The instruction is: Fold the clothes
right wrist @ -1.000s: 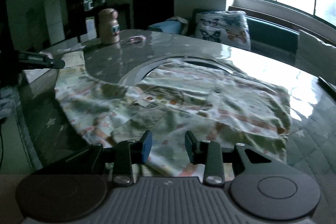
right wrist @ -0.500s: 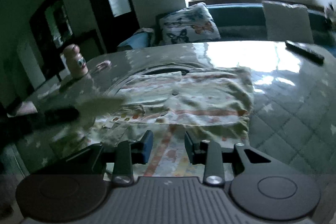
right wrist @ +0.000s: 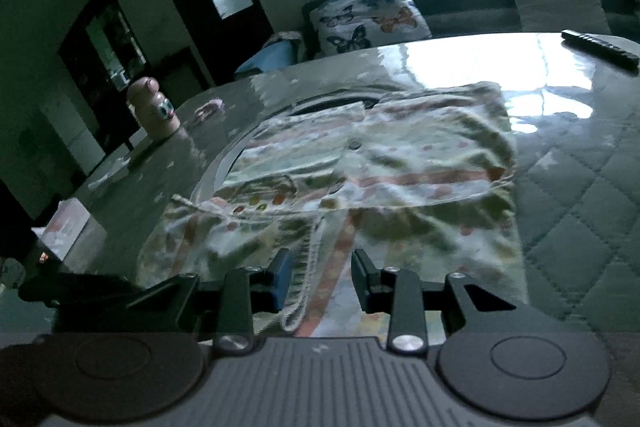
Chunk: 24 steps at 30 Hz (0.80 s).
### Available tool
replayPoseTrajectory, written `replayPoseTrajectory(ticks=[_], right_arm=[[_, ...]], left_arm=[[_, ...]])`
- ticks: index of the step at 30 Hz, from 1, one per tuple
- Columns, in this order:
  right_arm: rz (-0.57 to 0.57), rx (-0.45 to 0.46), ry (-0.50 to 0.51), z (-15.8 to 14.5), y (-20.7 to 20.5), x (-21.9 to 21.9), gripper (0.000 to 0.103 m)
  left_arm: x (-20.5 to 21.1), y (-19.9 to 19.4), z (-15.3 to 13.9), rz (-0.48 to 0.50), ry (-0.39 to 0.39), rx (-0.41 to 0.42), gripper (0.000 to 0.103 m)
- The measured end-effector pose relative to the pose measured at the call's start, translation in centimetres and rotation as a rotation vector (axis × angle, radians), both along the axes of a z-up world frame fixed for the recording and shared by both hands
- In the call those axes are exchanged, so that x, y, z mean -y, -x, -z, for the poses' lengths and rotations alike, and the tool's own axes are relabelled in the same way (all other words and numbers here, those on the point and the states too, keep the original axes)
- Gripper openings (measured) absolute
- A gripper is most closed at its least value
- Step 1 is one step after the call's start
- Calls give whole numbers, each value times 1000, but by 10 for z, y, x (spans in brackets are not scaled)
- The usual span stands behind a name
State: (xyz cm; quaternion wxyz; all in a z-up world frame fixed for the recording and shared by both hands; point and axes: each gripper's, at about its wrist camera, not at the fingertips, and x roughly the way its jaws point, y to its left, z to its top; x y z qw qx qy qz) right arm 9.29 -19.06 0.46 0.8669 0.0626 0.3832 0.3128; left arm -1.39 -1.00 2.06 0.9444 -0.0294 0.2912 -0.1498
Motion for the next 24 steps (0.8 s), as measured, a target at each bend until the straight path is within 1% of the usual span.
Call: replayPoseTrajectory(ticks=[1, 2, 4, 7, 9, 13, 14, 16, 17, 20, 24], right_arm=[[-7, -2, 6, 2, 0, -4, 33], [-13, -3, 12, 3, 0, -7, 33], [-29, -3, 23, 6, 1, -15, 33], [-40, -4, 40, 10, 1, -23, 32], [-45, -3, 54, 12, 1, -26, 25], [-51, 12, 86, 11, 3, -31, 22], [-50, 14, 91, 11, 4, -32, 20], [-47, 19, 90, 9, 5, -32, 11], [-45, 22, 88, 8, 6, -31, 9], [-41, 35, 83, 3, 8, -30, 7], [-22, 89, 68, -18, 12, -22, 7]], left_arm=[[-4, 1, -1, -17, -6, 9, 38], [-10, 3, -1, -38, -9, 11, 39], [-21, 6, -2, -81, -15, 15, 47], [-41, 5, -4, -152, -19, 18, 49], [-53, 6, -4, -196, -20, 16, 51], [-74, 7, 0, -288, -38, 9, 55], [-79, 8, 0, -303, -39, 5, 55], [-86, 8, 3, -329, -38, -3, 57], [-88, 8, 4, -339, -42, -7, 57], [-93, 8, 8, -359, -46, -19, 61], [-96, 6, 9, -364, -46, -19, 65]])
